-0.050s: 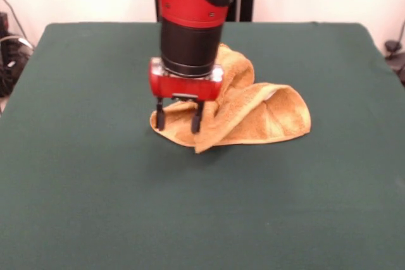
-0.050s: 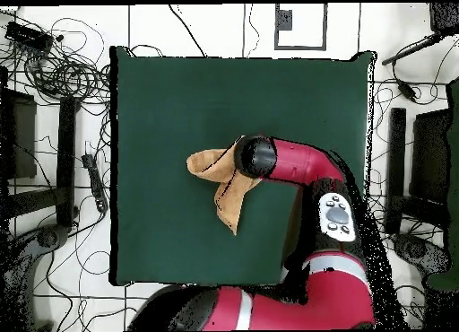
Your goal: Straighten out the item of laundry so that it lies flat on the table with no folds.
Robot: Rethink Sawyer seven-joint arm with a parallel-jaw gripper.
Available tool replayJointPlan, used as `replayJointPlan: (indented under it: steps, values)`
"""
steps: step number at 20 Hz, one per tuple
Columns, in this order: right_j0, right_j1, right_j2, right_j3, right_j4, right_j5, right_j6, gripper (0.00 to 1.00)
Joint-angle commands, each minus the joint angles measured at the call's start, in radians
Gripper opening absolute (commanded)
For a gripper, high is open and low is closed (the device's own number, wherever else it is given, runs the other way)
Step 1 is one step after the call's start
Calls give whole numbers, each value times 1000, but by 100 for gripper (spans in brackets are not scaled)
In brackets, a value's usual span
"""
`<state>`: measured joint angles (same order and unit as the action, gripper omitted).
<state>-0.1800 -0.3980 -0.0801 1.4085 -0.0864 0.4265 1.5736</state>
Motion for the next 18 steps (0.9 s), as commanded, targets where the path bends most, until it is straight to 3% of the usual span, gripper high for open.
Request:
replayJointPlan:
  steps: [1,18]
  values:
    - [87,66,11,104,6,-84,250,100]
    - [103,78,-8,170,54,-206,274,100]
